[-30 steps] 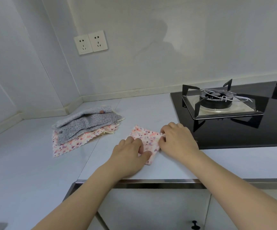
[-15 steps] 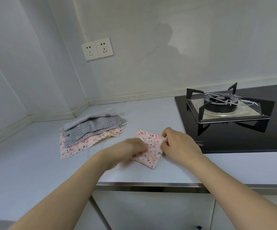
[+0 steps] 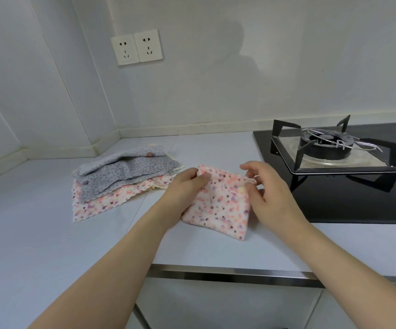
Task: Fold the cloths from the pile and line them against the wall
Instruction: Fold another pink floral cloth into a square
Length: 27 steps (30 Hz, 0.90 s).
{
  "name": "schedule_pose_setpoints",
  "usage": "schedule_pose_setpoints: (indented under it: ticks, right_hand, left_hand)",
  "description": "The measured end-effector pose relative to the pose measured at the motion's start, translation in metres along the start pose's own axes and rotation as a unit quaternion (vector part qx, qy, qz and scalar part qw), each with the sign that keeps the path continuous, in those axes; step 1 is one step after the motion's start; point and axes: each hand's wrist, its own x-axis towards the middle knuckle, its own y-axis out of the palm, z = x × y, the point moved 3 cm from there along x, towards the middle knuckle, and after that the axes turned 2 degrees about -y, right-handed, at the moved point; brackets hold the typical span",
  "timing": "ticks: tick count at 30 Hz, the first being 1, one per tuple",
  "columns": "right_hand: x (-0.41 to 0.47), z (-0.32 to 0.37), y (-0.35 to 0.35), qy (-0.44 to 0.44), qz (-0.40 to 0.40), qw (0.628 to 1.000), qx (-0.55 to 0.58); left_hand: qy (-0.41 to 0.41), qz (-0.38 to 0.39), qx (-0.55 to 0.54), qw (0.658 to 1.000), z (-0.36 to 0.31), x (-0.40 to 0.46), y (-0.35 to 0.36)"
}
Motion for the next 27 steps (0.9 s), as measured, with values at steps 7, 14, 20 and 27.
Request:
schedule_pose_setpoints:
  ticks: [7, 14, 20, 27]
  right_hand:
    - [0.007, -0.007, 0.015, 0.312, -0.042, 0.882, 0.350]
    - [0.004, 0.027, 0.023, 0.326, -0.035, 0.905, 0.272]
    - [-0.004, 0.039, 0.018, 0.273, -0.124, 0.922, 0.245]
    - [0.017, 0.022, 0.022, 0.242, -0.106, 0.935, 0.237]
  left_hand:
    - [0.125, -0.084, 0.016, 0.989, -0.013, -0.017, 0.014]
    - [0.173, -0.186, 0.057, 0.966, -0.036, -0.043, 0.007]
    - [0.160, -0.236, 0.069, 0.956, -0.039, -0.069, 0.008]
    - [0.136, -0.259, 0.063, 0.954, -0.034, -0.046, 0.004]
